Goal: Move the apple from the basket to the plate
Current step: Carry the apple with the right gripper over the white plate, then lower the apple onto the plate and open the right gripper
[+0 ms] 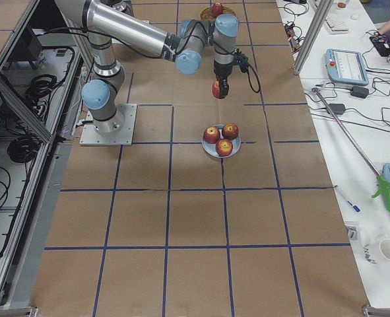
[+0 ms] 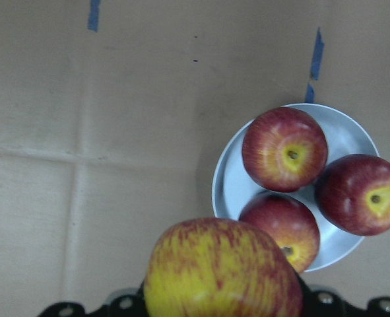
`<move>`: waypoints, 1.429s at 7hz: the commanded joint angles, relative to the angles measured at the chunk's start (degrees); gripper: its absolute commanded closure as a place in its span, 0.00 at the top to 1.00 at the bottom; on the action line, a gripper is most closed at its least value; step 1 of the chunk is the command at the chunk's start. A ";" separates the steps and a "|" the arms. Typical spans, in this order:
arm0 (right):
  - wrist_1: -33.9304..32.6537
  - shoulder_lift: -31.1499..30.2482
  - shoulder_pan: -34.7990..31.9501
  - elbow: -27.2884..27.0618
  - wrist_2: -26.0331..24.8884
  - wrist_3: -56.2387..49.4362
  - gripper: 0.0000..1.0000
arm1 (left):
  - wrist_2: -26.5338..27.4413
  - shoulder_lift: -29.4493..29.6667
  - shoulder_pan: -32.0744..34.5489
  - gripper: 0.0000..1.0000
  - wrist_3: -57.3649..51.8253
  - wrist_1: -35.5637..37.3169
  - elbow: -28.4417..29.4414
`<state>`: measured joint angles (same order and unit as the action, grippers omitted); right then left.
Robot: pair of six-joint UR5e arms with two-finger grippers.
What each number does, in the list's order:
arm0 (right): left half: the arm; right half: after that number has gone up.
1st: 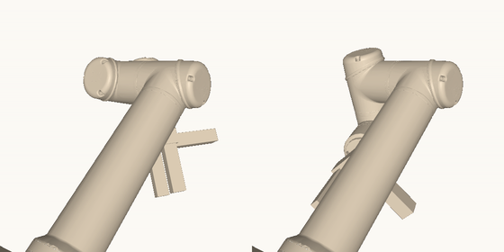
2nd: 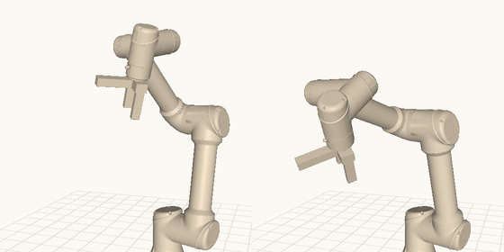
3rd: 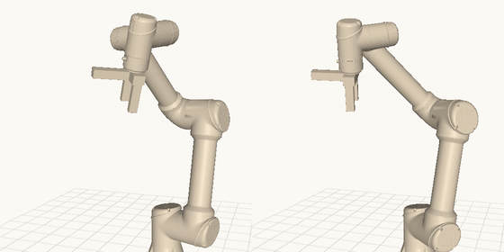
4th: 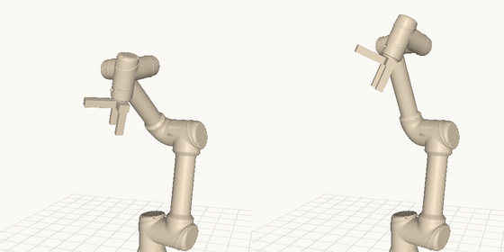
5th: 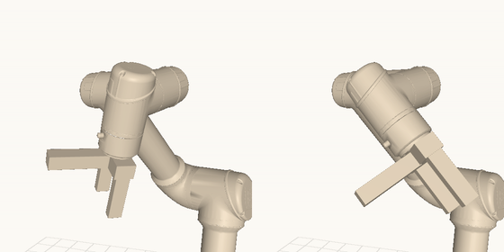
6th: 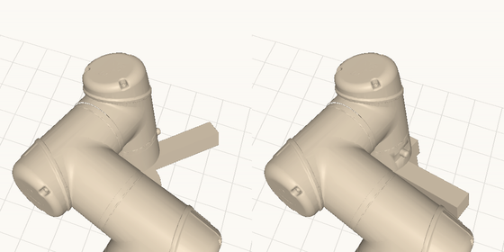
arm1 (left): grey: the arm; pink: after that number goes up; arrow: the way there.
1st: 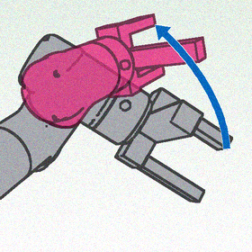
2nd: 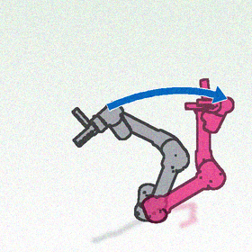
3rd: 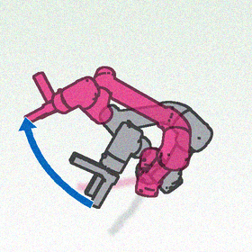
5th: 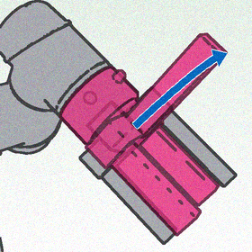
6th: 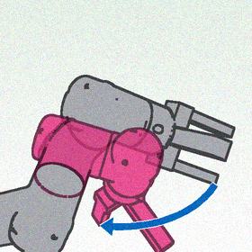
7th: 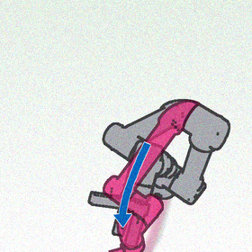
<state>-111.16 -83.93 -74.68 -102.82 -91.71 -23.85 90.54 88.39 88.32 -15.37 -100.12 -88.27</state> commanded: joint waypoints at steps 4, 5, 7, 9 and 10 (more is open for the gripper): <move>-13.37 6.40 11.39 -6.78 4.08 -14.99 0.52 | 0.34 -0.49 0.01 0.99 -0.01 0.01 -0.33; -15.12 7.28 12.01 -6.87 4.17 -16.13 0.52 | 0.43 -0.49 0.01 0.99 -0.01 0.01 -0.33; -15.23 8.17 12.01 -6.87 4.17 -15.88 0.54 | 0.43 -0.58 -0.08 0.99 -0.01 0.01 -0.33; -18.02 10.44 12.01 -6.78 4.17 -16.05 0.75 | 0.52 -0.58 -0.08 0.99 -0.10 0.01 -0.33; -18.21 10.46 11.84 -6.69 4.17 -15.88 0.96 | 0.43 -0.58 -0.08 0.99 -0.10 0.01 -0.33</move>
<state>-128.47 -74.13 -62.71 -109.60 -87.54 -39.82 91.00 87.81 88.24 -15.46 -100.11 -88.60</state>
